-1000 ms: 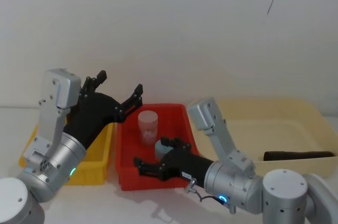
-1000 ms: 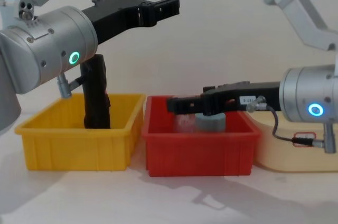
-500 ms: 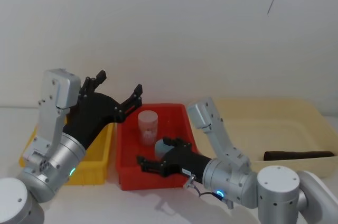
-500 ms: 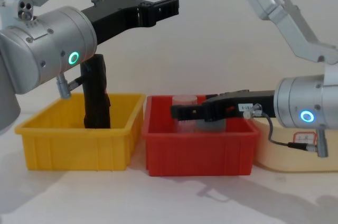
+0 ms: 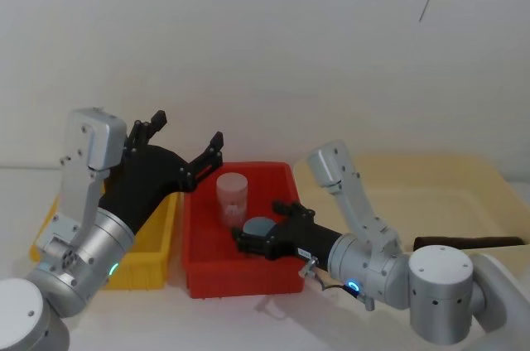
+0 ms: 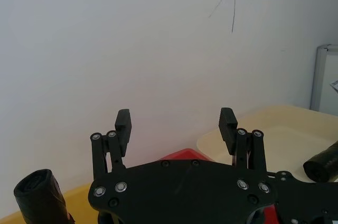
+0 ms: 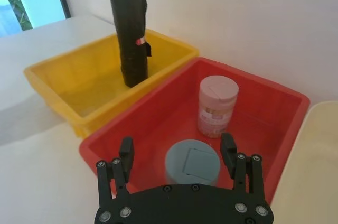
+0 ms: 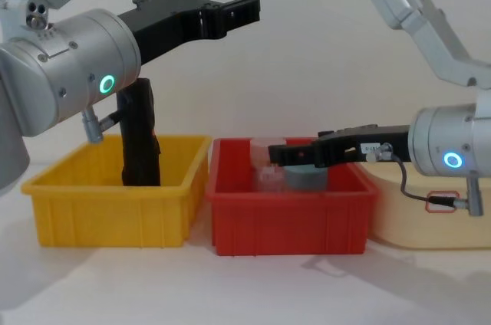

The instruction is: Pick up the garbage bag with the one hand and transfer it to the other hand.

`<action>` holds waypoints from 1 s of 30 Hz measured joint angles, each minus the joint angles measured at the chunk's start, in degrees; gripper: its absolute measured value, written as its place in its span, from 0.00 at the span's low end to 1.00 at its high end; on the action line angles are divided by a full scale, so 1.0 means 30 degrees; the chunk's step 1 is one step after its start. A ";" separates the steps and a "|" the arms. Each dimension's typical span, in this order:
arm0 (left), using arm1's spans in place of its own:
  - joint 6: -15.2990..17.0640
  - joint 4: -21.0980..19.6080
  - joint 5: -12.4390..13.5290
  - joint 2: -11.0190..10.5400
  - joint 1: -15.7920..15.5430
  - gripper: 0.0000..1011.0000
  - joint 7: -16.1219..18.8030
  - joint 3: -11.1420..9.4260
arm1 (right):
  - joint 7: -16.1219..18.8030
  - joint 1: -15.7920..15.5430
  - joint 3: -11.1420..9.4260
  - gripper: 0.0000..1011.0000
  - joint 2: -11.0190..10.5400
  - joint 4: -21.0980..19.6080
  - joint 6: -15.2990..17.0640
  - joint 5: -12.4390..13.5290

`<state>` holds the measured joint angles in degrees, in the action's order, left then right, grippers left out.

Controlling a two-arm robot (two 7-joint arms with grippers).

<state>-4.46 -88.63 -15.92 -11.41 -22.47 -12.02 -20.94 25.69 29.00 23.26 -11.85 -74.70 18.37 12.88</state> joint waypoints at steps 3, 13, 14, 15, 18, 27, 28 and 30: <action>0.0000 0.0000 0.0000 0.0000 0.0001 0.99 -0.0001 0.0000 | -0.0020 0.0151 0.0004 0.99 -0.0043 0.0243 -0.0030 0.0006; -0.0001 0.0000 -0.0001 -0.0001 0.0000 0.99 -0.0002 0.0000 | 0.0038 0.0483 0.0181 0.99 -0.0113 0.0868 -0.0032 0.0134; -0.0001 0.0000 -0.0001 0.0000 0.0000 0.99 -0.0002 -0.0001 | 0.0044 0.0506 0.0197 0.99 -0.0112 0.0905 -0.0030 0.0144; -0.0001 0.0001 0.0001 0.0001 -0.0001 0.99 -0.0002 0.0000 | 0.0057 0.0546 0.0222 0.99 -0.0107 0.0974 -0.0026 0.0170; -0.0001 0.0000 0.0000 0.0000 0.0000 0.99 -0.0002 0.0000 | 0.0076 0.0629 0.0282 0.99 -0.0100 0.1097 -0.0024 0.0218; -0.0002 0.0001 0.0000 0.0001 0.0000 0.99 -0.0002 -0.0001 | 0.0078 0.0796 0.0383 0.99 -0.0093 0.1402 -0.0087 0.0319; -0.0001 0.0001 0.0000 0.0001 -0.0001 0.99 -0.0002 -0.0001 | 0.0068 0.0812 0.0392 0.99 -0.0091 0.1454 -0.0110 0.0349; -0.0001 0.0001 0.0001 0.0001 -0.0001 0.99 -0.0002 0.0000 | 0.0055 0.0828 0.0404 0.99 -0.0085 0.1504 -0.0141 0.0368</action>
<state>-4.46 -88.63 -15.92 -11.41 -22.47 -12.03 -20.94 25.85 31.48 24.47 -12.11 -70.19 17.95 13.99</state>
